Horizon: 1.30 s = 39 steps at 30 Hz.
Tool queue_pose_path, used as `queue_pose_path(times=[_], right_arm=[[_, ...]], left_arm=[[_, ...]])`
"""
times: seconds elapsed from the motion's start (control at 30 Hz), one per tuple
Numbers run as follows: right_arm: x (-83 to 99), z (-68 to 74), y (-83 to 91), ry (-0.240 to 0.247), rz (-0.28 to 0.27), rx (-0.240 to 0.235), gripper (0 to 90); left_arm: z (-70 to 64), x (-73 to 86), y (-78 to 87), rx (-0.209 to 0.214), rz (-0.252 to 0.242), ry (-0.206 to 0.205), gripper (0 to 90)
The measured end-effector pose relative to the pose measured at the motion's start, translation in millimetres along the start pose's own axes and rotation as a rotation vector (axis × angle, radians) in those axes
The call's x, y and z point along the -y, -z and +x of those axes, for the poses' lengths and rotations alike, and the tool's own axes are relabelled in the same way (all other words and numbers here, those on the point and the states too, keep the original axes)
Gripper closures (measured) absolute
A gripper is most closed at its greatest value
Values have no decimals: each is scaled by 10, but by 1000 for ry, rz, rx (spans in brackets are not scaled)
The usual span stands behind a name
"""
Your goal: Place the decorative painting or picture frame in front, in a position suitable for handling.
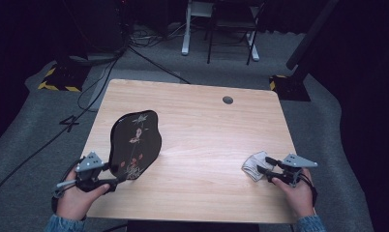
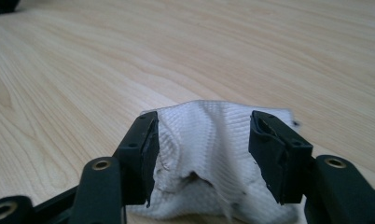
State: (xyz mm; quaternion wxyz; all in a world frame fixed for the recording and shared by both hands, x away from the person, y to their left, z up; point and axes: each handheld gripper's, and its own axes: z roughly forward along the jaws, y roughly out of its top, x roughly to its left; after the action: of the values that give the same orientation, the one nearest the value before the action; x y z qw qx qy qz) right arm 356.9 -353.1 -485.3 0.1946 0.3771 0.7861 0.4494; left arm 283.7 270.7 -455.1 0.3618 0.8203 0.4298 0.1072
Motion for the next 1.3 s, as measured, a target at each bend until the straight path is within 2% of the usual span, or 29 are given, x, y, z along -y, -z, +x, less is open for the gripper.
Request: queue_pose_path(times=[0.03,0.1,0.13,0.2,0.23,0.3,0.33,0.47,0.57,0.73,1.0,1.3], right_arm=[[14,-31,45,-14,1,10,440],[61,-84,118,-34,30,39,442],[94,-105,157,-35,63,58,443],[157,-128,205,-35,118,80,451],[218,-145,228,-38,152,93,428],[246,-149,232,-43,161,93,422],[287,-152,235,-46,178,97,413],[345,-138,236,-42,166,108,389],[360,-116,246,-35,160,109,377],[368,-108,254,-27,158,96,374],[369,-112,255,-32,159,94,372],[368,-114,255,-32,159,94,373]], left_arm=[[25,76,-36,-9,36,2,348],[78,184,-90,-19,71,10,348],[86,205,-107,-18,68,23,345],[123,239,-150,-26,66,19,339],[129,257,-179,-29,66,30,330],[156,295,-227,-44,63,17,329],[174,310,-235,-56,45,4,326],[181,351,-244,-84,11,9,317],[180,392,-286,-111,-25,-36,266],[162,382,-301,-124,-21,-41,246],[166,380,-303,-122,-22,-42,246],[174,380,-300,-126,-30,-26,283]])
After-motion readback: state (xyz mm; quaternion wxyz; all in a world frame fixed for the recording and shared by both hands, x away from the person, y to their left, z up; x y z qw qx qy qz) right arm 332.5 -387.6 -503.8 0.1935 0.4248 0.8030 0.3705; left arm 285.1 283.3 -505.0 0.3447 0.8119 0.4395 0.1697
